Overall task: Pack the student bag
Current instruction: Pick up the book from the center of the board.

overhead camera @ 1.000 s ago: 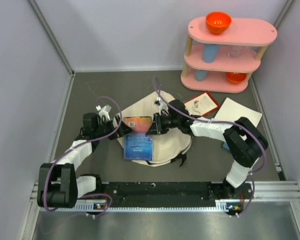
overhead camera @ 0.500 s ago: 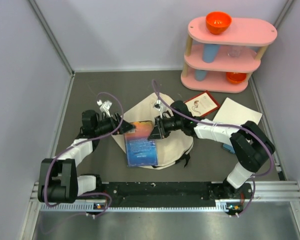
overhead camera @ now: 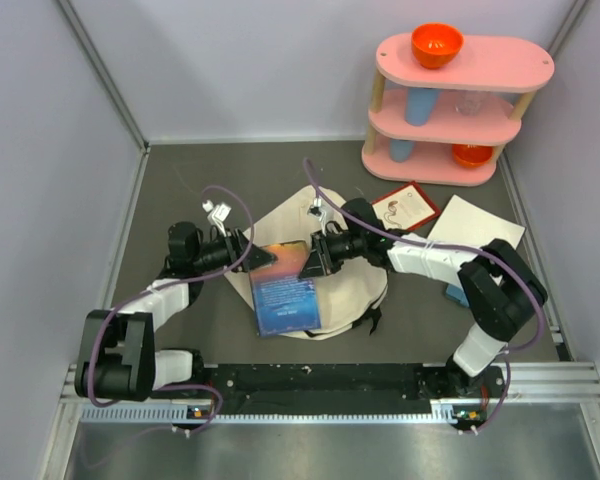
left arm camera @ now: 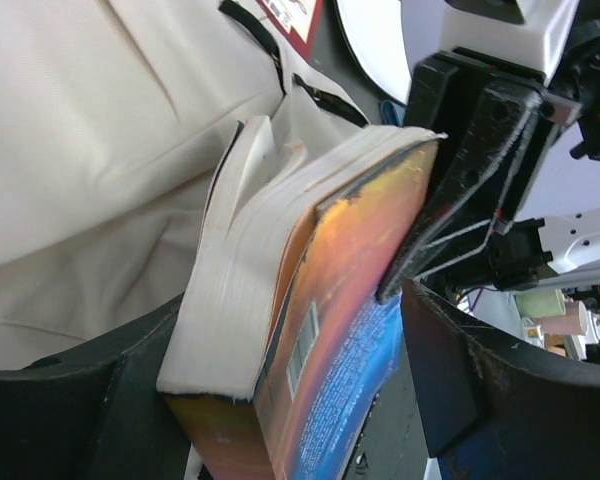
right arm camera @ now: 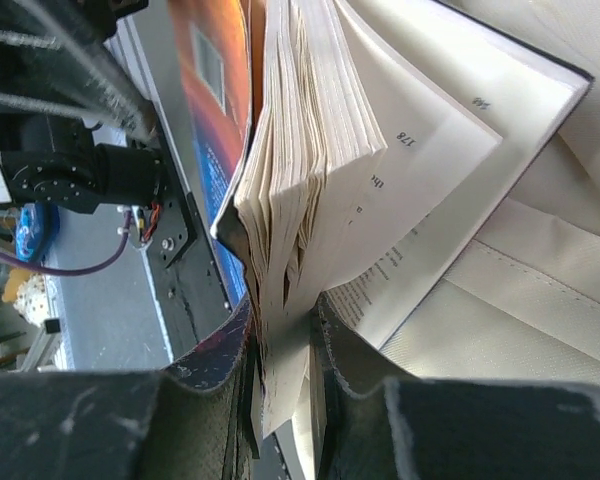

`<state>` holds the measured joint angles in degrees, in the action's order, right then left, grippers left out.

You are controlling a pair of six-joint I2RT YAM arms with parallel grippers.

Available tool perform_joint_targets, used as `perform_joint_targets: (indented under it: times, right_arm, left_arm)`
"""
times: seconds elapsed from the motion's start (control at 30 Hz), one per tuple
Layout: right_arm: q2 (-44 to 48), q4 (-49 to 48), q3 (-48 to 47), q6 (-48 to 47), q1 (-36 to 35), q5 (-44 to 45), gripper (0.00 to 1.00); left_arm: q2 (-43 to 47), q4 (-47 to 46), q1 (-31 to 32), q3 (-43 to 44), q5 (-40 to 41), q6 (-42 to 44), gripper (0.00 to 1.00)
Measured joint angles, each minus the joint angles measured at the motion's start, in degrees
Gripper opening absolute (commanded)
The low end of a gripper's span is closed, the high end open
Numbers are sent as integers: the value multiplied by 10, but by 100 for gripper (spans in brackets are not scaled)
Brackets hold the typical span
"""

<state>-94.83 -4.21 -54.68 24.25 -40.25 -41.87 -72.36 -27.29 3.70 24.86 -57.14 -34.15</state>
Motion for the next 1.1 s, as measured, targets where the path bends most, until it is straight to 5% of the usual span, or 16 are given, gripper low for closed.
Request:
perform_joint_targets:
  times: [0.23, 0.27, 0.37, 0.43, 0.47, 0.57, 0.63, 0.9, 1.1]
  right_arm:
    - [-21, -25, -2, 46, 4, 2, 0]
    - [-23, -28, -2, 50, 4, 3, 0]
    - [-24, -30, -3, 59, 4, 8, 18]
    - [-24, -21, -6, 63, 4, 17, 27]
    - [-24, -19, -7, 65, 4, 22, 41]
    - [-20, -7, -13, 81, 6, 59, 66]
    - [-4, -2, -12, 95, 12, 84, 71]
    - [177, -35, 75, 150, 30, 158, 78]
    - [185, -245, 217, 329, 30, 139, 77]
  left_arm:
    - [17, 2, 17, -13, 21, -2, 57]
    - [19, 3, 17, -13, 25, 0, 43]
    - [23, 19, 17, -11, 45, 12, 14]
    - [25, 37, 18, -5, 54, 18, 7]
    - [27, 46, 19, -2, 58, 21, 0]
    - [40, 85, 23, 9, 80, 28, 0]
    - [56, 126, 27, 18, 102, 35, 0]
    - [139, 291, 15, 107, 166, 28, 0]
    - [190, 199, 7, 131, 168, -12, 0]
